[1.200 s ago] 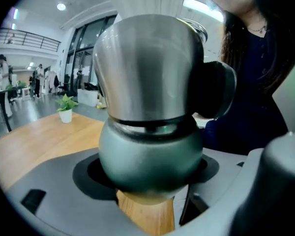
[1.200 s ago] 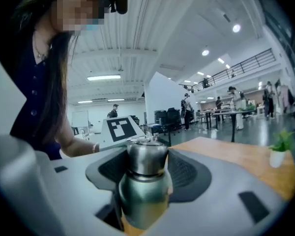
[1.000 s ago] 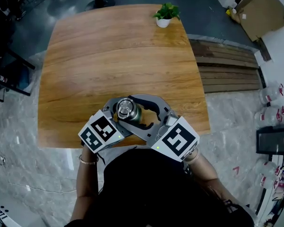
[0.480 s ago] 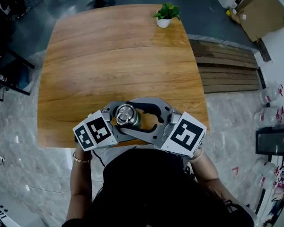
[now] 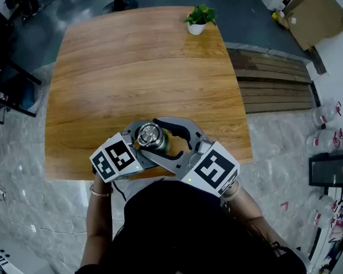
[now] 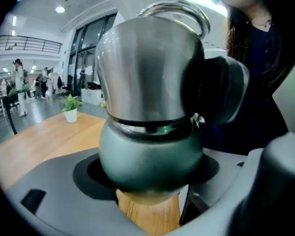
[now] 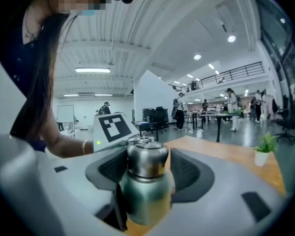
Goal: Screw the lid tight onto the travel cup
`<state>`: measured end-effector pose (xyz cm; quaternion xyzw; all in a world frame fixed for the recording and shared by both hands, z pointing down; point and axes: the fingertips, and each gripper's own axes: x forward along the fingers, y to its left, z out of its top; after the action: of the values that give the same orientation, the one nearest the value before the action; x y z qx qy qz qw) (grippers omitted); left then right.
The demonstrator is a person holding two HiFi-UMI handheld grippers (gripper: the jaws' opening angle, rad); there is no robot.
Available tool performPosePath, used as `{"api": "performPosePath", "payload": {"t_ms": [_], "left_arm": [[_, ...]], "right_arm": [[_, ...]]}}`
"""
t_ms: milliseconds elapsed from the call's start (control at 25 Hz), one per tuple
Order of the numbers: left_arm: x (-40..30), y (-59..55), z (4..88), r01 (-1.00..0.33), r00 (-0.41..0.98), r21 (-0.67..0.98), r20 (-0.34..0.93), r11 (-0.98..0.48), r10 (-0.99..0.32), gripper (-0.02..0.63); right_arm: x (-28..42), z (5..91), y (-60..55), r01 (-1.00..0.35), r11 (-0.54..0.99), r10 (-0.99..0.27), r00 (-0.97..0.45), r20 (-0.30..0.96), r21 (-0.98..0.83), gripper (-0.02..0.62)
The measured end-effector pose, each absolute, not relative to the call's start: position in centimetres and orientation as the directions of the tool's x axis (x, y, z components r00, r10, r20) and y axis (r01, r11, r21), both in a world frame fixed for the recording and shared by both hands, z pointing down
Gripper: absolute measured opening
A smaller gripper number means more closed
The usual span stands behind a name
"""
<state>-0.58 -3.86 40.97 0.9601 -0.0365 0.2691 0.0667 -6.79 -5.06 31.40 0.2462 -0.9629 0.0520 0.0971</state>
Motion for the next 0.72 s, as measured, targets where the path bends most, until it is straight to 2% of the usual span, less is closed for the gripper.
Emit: {"api": "performPosePath", "payload": {"t_ms": [160,240,440,600,720], "left_arm": [[-0.5,-1.4,40.8,0.036,0.850,0.160,0.514,-0.987,0.114,0.400],[-0.5,-1.2,40.9,0.051,0.840,0.164,0.526,-0.985,0.131,0.400],[-0.2,-2.9,41.3,-0.038,0.842,0.138,0.538,-0.990,0.042,0.400],[-0.2,-5.0,41.2,-0.168,0.828,0.092,0.553,-0.981,-0.090,0.400],[-0.4,-5.8,41.2,-0.213,0.809,0.059,0.570,-0.975,-0.143,0.400]], "right_arm": [[-7.0,31.4,-3.3,-0.334,0.934,-0.302,-0.928,0.217,-0.128,0.264],[-6.8,31.4,-3.2,-0.318,0.939,-0.285,-0.932,0.225,-0.129,0.264],[-6.5,31.8,-4.5,-0.434,0.899,-0.409,-0.882,0.234,-0.062,0.264],[-6.1,31.6,-5.9,-0.566,0.822,-0.544,-0.812,0.214,-0.059,0.264],[-6.0,31.7,-6.3,-0.595,0.797,-0.569,-0.798,0.201,-0.105,0.264]]}}
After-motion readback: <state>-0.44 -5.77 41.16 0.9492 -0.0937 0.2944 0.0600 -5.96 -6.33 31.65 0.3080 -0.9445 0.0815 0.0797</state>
